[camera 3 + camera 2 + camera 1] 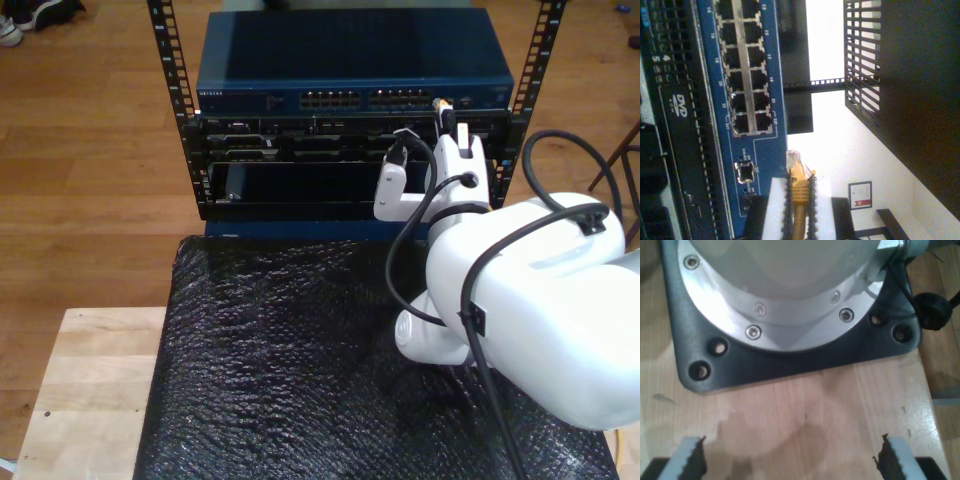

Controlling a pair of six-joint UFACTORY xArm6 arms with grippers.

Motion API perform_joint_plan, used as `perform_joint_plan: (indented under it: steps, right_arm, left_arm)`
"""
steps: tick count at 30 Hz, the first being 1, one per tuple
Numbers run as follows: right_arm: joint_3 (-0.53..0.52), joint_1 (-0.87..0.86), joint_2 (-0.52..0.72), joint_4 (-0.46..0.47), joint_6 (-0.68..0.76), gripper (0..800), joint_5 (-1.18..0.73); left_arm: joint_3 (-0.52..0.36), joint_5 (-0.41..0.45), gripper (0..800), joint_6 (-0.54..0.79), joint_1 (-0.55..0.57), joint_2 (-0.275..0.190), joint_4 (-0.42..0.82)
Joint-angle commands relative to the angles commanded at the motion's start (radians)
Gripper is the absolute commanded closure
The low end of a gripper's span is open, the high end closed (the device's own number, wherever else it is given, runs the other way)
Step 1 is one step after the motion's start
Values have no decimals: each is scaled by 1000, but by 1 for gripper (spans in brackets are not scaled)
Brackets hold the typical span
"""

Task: Grab the cable and plug it in

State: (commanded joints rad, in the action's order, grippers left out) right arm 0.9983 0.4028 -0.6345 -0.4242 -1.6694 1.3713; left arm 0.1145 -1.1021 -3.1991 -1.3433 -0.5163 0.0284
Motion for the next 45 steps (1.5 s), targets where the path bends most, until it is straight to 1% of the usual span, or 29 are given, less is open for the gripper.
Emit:
perform_joint_plan:
  steps: [11, 22, 33, 45]
  right_arm:
    - [61, -2, -38, 2, -5, 800, -14]
    - [89, -2, -51, 0, -5, 800, -35]
    - [94, 0, -61, -3, -5, 800, -35]
    - [112, 6, -78, -51, -6, 800, -34]
  left_arm:
    - [0, 0, 0, 0, 0, 0, 0]
    - [0, 0, 0, 0, 0, 0, 0]
    - [0, 0, 0, 0, 0, 0, 0]
    - [0, 0, 0, 0, 0, 0, 0]
